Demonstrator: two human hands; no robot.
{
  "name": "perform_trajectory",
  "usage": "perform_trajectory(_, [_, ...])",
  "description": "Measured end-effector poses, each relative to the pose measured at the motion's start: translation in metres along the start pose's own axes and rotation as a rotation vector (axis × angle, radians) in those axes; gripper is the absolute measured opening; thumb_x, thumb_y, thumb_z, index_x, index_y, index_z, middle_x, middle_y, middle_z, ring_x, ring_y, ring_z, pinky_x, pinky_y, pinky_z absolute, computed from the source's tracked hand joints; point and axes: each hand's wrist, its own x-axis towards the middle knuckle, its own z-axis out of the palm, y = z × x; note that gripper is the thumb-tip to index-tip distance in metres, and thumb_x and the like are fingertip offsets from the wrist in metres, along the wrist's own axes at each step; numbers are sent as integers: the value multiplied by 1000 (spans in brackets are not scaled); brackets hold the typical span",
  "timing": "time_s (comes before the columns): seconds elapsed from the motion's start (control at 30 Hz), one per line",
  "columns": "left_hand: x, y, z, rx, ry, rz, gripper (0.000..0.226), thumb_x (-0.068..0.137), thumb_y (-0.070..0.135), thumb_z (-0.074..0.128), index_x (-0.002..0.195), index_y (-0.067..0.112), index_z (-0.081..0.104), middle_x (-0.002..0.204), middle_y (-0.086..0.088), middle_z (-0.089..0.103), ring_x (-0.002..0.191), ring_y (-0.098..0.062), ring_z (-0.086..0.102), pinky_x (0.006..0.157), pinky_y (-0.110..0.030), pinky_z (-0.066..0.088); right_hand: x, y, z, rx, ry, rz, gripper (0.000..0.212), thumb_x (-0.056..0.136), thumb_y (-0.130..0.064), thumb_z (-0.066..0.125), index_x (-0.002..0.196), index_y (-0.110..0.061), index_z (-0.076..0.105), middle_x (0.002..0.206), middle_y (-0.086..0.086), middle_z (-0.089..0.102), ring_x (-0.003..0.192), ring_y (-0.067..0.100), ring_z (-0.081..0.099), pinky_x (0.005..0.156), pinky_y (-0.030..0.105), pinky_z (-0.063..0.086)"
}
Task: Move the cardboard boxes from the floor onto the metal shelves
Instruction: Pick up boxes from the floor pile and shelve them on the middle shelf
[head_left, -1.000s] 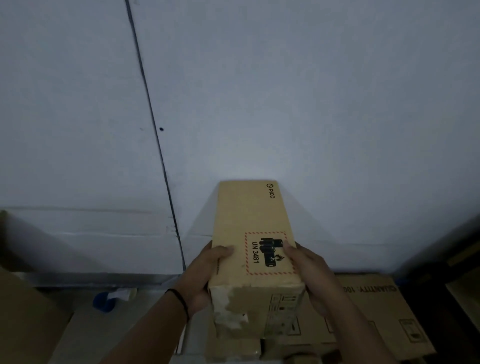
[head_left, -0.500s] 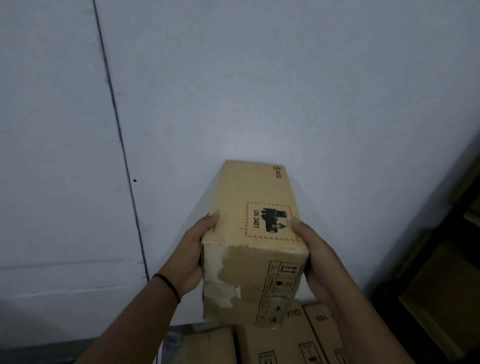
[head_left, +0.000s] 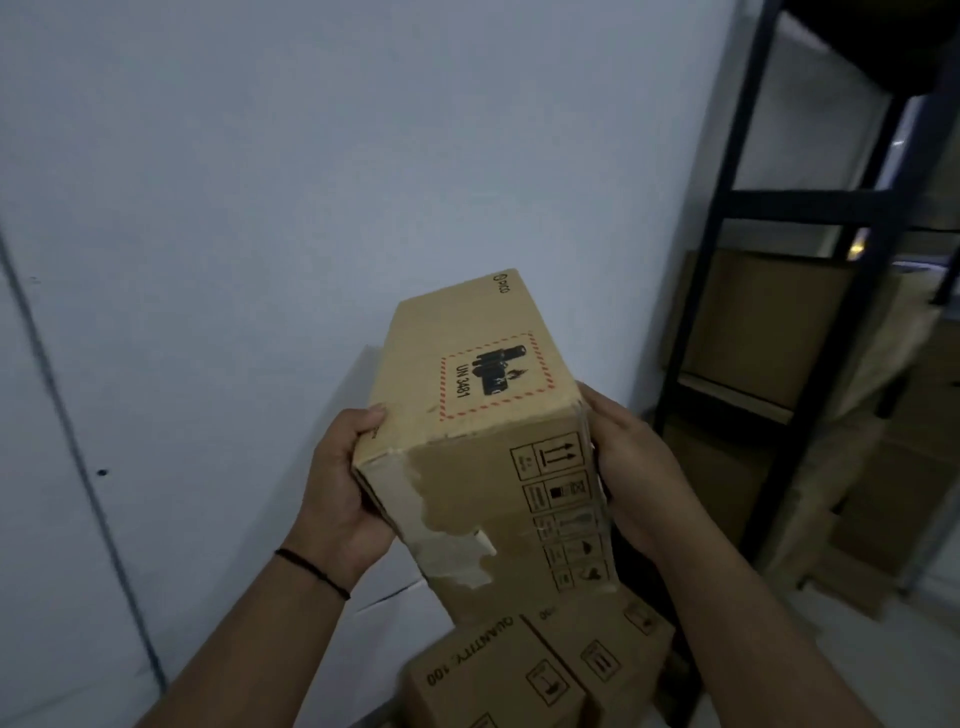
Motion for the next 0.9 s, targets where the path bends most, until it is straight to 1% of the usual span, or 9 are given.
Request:
perform_trajectory(0.07, [1, -9, 11, -55, -50, -28, 50, 78, 31, 48, 122, 10, 62, 115, -15, 67, 91, -29, 67, 84, -42, 54, -11, -3, -19, -23, 62, 36, 40, 91, -57, 47, 124, -39, 60, 95, -2, 75, 87, 21, 72, 83, 52, 56])
perform_trajectory(0.13, [2, -23, 26, -119, -86, -59, 44, 78, 30, 49, 114, 11, 66, 109, -13, 69, 86, -28, 68, 79, -40, 56, -26, -5, -43, -83, 75, 128, 64, 74, -80, 50, 116, -34, 65, 93, 0, 75, 86, 23, 73, 84, 52, 56])
perform_trajectory(0.2, [1, -40, 47, -142, -128, -92, 40, 78, 31, 49, 108, 12, 69, 106, -12, 69, 83, -27, 68, 76, -38, 57, -47, -6, -75, -73, 93, 260, 81, 61, -90, 50, 112, -30, 68, 94, 2, 76, 89, 26, 72, 87, 50, 55])
perform_trajectory(0.37, [-6, -87, 105, -167, -234, -203, 38, 82, 32, 47, 95, 12, 76, 101, -12, 70, 81, -27, 68, 69, -39, 57, -101, -3, -156, -36, 270, 390, 81, 68, -80, 53, 118, -17, 65, 93, 3, 73, 83, 23, 68, 64, 31, 50])
perform_trajectory(0.53, [-31, -157, 193, -240, -347, -294, 50, 92, 33, 33, 78, 15, 78, 92, -7, 73, 75, -22, 70, 68, -36, 58, -184, 8, -263, 126, 495, 422, 80, 58, -66, 72, 114, -8, 69, 98, 14, 75, 92, 31, 71, 86, 46, 56])
perform_trajectory(0.63, [-41, -190, 229, -249, -375, -312, 52, 93, 34, 33, 69, 17, 76, 86, -5, 72, 72, -21, 69, 68, -35, 58, -224, 15, -304, 349, 560, 336, 61, 73, -48, 66, 118, -6, 66, 105, 18, 72, 91, 33, 70, 76, 43, 57])
perform_trajectory(0.77, [-51, -245, 271, -260, -396, -407, 31, 85, 35, 45, 90, 19, 72, 96, -6, 69, 88, -25, 64, 84, -42, 51, -276, 21, -358, 585, 567, 233, 59, 80, -38, 61, 131, -8, 57, 121, 24, 64, 96, 36, 61, 78, 48, 49])
perform_trajectory(0.83, [-53, -265, 288, -207, -427, -466, 35, 85, 32, 47, 102, 15, 73, 102, -8, 69, 93, -27, 63, 89, -46, 49, -298, 23, -383, 638, 573, 179, 66, 78, -35, 71, 135, -7, 53, 128, 25, 59, 99, 36, 59, 77, 47, 49])
perform_trajectory(0.9, [-52, -274, 301, -107, -474, -465, 39, 90, 23, 45, 122, 15, 65, 110, -9, 68, 98, -26, 62, 90, -46, 49, -313, 23, -403, 653, 610, 136, 83, 62, -34, 86, 133, -6, 55, 126, 25, 60, 96, 35, 62, 75, 46, 50])
